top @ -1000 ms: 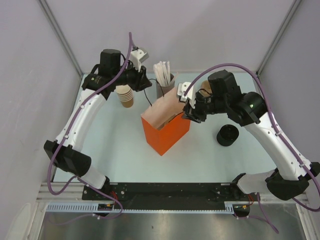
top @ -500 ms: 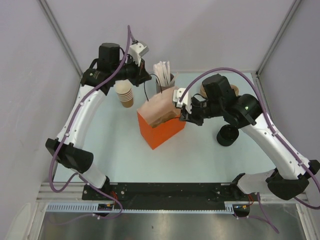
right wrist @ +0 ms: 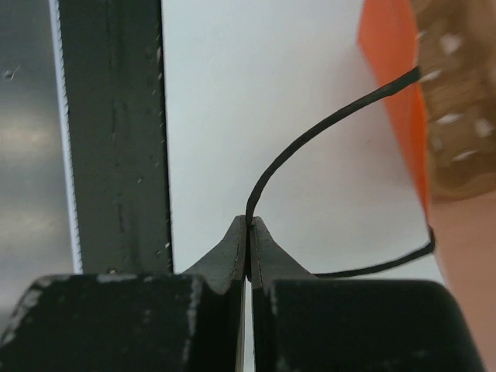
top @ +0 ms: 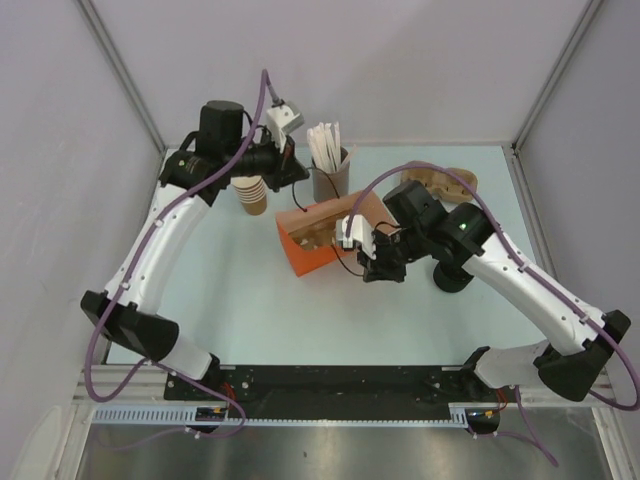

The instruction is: Pack the takeout coffee

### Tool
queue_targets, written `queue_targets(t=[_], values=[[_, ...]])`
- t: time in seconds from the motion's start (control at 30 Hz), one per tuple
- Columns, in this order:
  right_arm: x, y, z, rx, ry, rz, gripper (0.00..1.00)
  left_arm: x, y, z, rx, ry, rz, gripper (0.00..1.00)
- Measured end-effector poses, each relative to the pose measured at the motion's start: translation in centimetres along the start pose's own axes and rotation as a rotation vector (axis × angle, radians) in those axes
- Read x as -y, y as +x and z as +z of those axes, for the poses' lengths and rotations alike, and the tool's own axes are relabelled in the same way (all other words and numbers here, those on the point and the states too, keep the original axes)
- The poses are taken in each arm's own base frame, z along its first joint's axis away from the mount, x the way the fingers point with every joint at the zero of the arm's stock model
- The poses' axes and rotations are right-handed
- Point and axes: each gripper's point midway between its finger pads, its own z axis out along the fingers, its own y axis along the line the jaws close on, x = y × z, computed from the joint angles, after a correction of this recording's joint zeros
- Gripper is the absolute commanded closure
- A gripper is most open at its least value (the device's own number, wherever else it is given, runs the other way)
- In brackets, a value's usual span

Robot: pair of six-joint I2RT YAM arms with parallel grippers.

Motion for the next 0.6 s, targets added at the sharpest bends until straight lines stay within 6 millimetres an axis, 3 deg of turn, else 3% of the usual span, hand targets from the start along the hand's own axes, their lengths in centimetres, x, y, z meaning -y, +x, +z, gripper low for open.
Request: queue_targets(t=[0.07, 0.2, 0.43, 0.6], values=[[-1.0, 2.1, 1.1, -0.053, -0.046, 0.035, 1.00, 1.4, 1.3, 0.1, -0.028, 0.028, 0.007, 1.00], [-2.6, 4.9, 1.9, -0.126, -0.108, 0.089, 1.00, 3.8, 2.0, -0.3, -0.033, 0.075, 0.040, 1.00], [-5.1, 5.8, 1.0, -0.111, -0.144, 0.096, 1.00, 7.2, 0.4, -2.5, 0.034, 0.155, 0.089, 0.96], [-7.5, 8.0, 1.6, -0.140, -0.196, 0.131, 1.00, 9.9, 1.2, -2.9, 0.031, 0.246, 0.096, 0.93]])
